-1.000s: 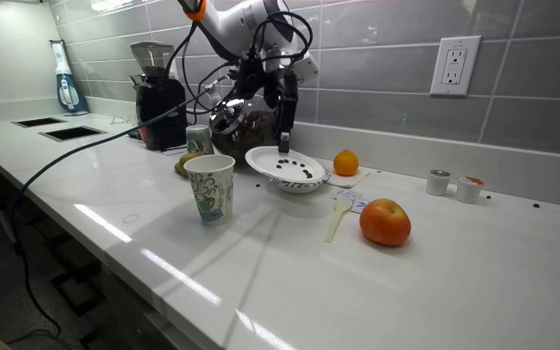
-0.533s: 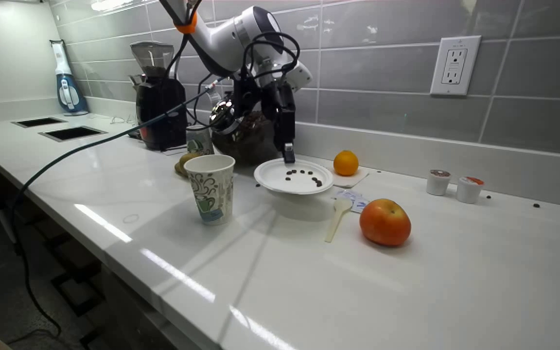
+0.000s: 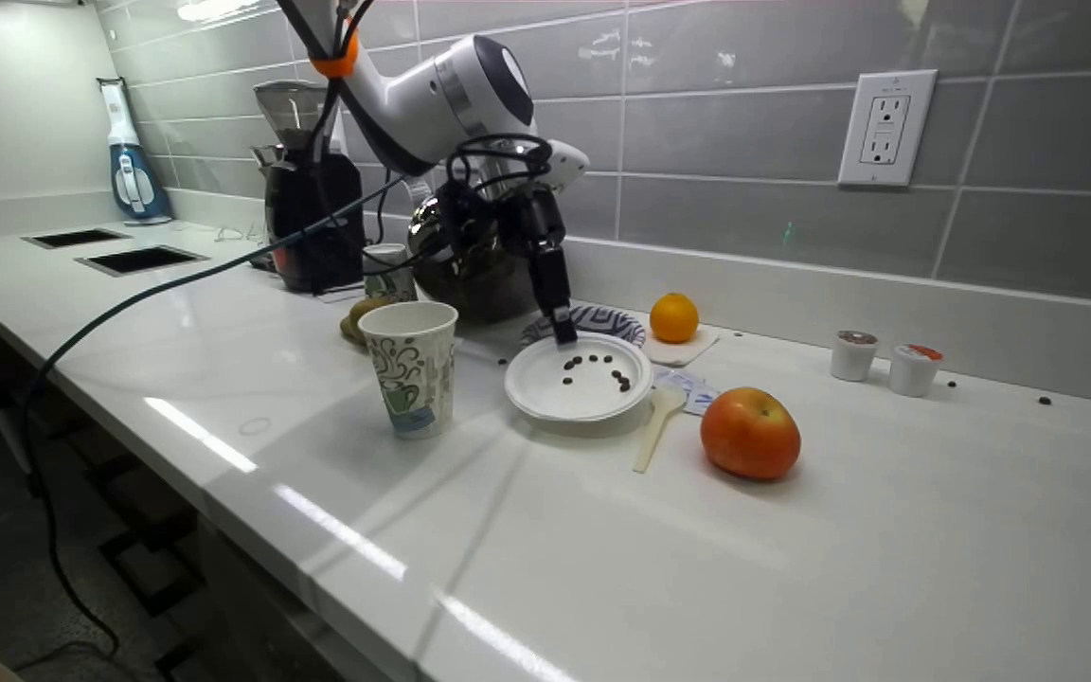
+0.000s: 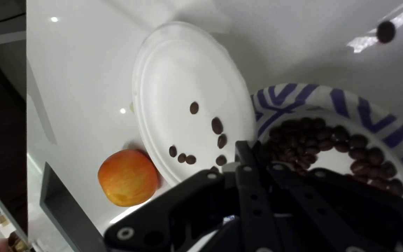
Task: Move the bowl backwards, then move the white plate to the left
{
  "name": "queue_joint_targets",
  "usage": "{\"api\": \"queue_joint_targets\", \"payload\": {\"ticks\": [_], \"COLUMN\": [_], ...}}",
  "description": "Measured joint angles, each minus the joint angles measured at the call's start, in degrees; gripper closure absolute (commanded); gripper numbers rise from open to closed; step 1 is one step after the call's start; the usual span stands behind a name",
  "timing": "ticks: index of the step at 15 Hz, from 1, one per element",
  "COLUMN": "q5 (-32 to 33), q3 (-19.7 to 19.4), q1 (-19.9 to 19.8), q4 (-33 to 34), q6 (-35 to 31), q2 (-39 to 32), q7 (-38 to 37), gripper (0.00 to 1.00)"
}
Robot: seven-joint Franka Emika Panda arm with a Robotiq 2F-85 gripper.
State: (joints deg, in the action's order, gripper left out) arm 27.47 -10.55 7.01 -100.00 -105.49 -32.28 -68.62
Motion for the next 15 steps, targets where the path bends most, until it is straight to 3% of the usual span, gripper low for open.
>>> {"api": "queue_joint_targets", "payload": {"ticks": [15], "q5": [2.3], "q3": [1.1], "q1": [0.2], "q4": [-11.8], "q6": [-8.1], "q2": [10.5], "q7": [-5.0], "gripper": [0.99]}}
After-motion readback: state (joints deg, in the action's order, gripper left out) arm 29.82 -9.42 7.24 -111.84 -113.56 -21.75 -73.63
